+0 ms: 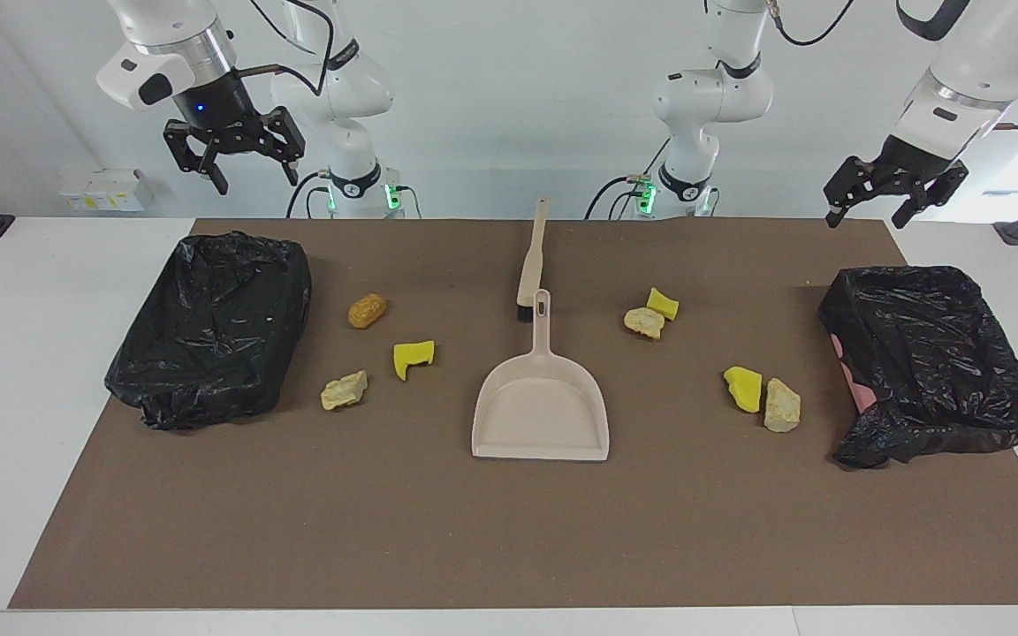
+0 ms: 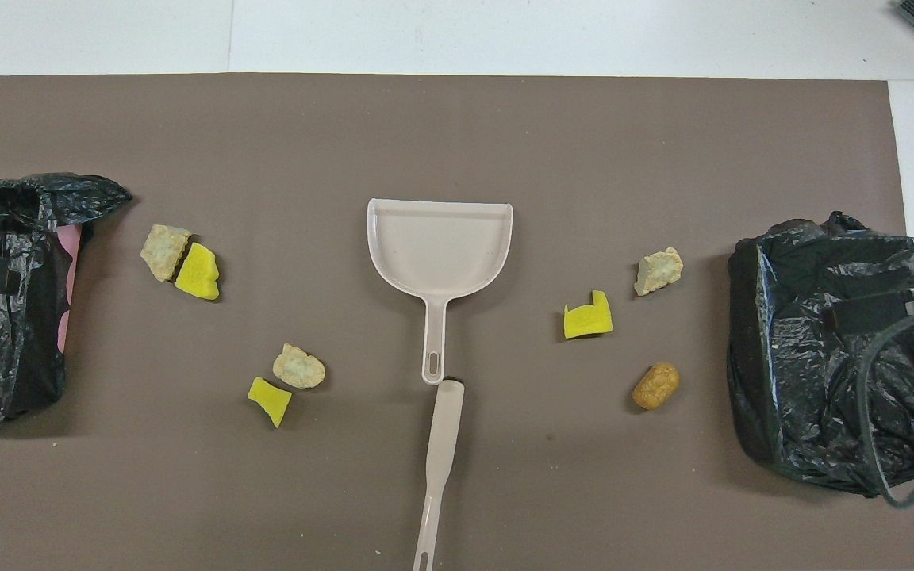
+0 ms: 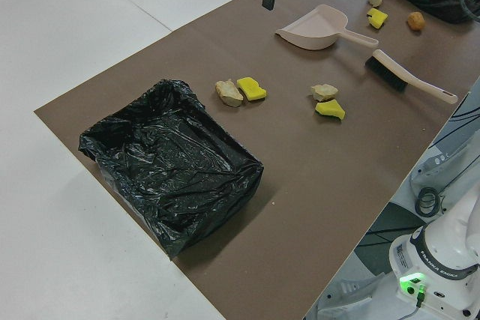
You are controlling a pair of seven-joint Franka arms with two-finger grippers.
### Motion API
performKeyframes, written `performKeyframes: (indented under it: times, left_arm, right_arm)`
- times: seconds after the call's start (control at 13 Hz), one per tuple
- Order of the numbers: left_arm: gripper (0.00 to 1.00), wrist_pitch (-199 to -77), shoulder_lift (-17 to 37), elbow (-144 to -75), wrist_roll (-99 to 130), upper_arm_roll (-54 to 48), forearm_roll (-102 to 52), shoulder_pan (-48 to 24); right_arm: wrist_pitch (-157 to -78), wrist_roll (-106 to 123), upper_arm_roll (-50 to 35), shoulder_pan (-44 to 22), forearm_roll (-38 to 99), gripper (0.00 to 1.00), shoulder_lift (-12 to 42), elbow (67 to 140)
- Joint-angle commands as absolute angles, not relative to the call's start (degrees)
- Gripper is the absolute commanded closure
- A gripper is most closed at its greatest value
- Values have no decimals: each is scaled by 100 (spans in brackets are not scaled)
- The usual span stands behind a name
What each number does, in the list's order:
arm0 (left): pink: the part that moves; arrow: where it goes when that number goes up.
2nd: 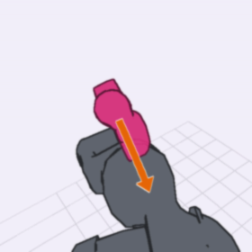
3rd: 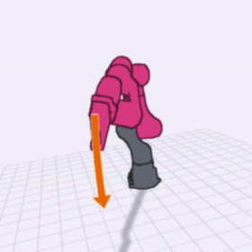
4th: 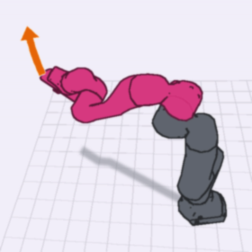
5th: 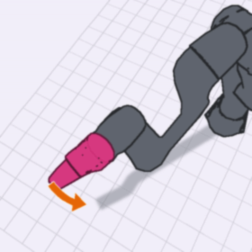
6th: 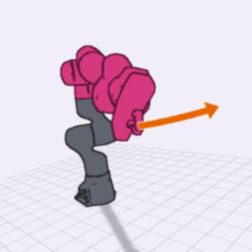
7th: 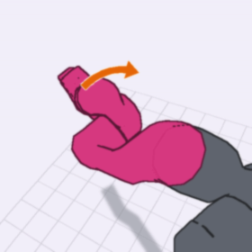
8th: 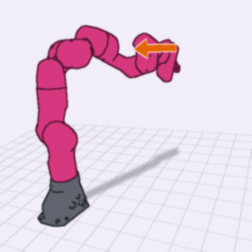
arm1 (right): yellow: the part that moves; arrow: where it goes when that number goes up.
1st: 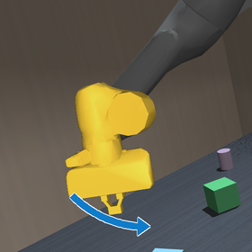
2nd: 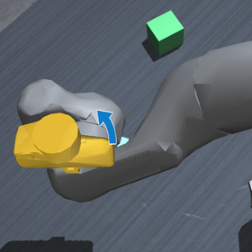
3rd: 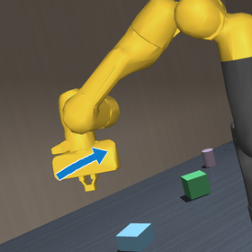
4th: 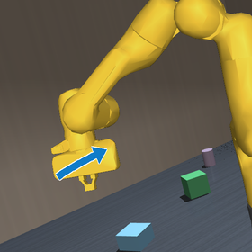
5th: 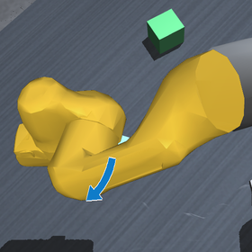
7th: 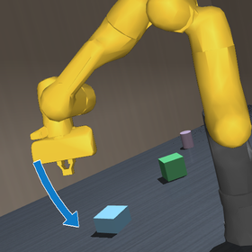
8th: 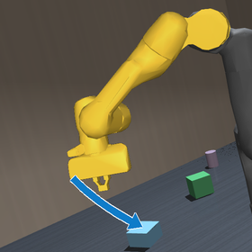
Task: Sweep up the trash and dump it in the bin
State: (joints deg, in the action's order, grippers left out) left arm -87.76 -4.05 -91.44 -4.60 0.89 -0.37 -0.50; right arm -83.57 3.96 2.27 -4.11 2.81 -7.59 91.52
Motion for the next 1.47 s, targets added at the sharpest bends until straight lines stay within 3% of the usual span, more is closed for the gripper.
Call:
performKeyframes:
  times: [0.0, 1.39]
  left_arm:
    - [0, -8710, -439, -9158, -422, 97, -62, -44]
    - [0, -8596, -466, -9193, -413, -457, -149, -229]
  right_arm:
    - [-8314, 563, 202, -334, 369, 0, -879, 9281]
    - [-8341, 510, 167, -386, 369, 0, -888, 9316]
